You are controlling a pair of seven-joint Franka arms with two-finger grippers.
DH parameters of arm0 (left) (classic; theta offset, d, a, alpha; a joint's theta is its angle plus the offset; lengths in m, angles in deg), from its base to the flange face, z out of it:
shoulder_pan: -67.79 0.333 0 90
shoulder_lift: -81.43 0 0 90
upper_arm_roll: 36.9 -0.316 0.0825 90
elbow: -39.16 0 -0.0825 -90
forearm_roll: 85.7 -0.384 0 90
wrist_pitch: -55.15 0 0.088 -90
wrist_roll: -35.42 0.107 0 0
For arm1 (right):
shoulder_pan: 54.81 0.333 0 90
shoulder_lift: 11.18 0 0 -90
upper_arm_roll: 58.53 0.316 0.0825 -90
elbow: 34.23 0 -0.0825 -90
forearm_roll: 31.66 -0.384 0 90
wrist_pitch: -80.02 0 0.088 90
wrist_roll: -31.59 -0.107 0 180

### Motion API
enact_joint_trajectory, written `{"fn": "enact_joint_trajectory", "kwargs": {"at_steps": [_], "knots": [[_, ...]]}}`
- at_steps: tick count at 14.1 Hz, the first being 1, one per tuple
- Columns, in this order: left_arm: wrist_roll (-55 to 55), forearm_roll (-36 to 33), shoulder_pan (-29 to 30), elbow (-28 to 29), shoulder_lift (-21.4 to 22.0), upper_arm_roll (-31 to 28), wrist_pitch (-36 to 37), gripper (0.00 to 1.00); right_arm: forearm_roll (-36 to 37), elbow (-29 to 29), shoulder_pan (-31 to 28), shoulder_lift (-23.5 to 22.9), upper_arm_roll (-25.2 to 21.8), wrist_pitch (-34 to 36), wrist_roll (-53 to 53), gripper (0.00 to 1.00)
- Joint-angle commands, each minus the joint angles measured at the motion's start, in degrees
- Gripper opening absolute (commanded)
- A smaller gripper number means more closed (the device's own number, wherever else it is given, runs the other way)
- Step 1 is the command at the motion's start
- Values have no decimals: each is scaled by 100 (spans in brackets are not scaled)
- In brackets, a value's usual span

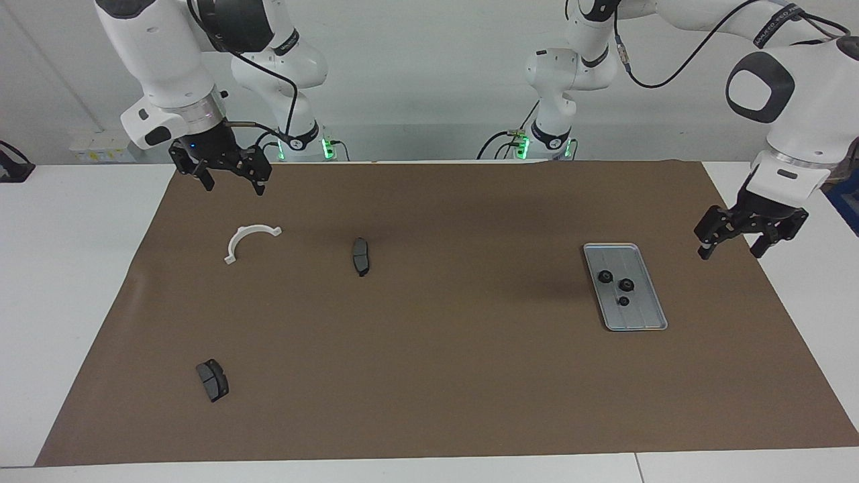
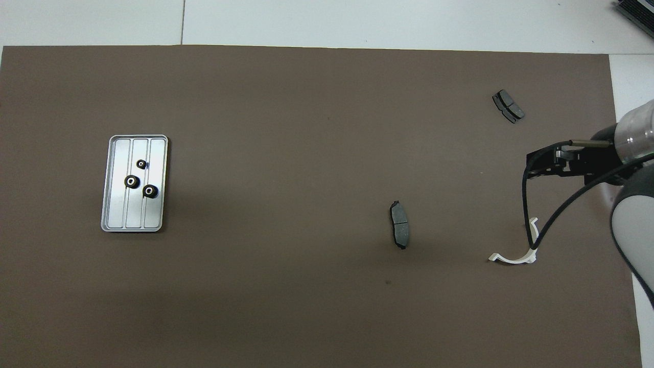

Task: Pick bearing gear from pile to tray

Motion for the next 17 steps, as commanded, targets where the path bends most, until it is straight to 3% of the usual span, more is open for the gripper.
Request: {"fn": "enact_joint_trajectory", "kwargs": {"at_steps": [1,4,8,10,17], "knots": [[-80,-569,-109,670,742,85,-162,100,-126,14,-76,29,25,-6,168,100],[-97,-676,-311,652,830,120,-197,100,-127,14,-76,29,25,-6,168,100],[-97,-1484,-637,573,856,129,-276,100,-126,14,-76,29,25,-6,168,100],[-89,-1511,-672,573,1014,190,-513,100,-126,14,-76,29,25,-6,168,100],[-97,-1511,-646,538,1041,357,-197,100,-126,14,-76,29,25,-6,168,100]]}}
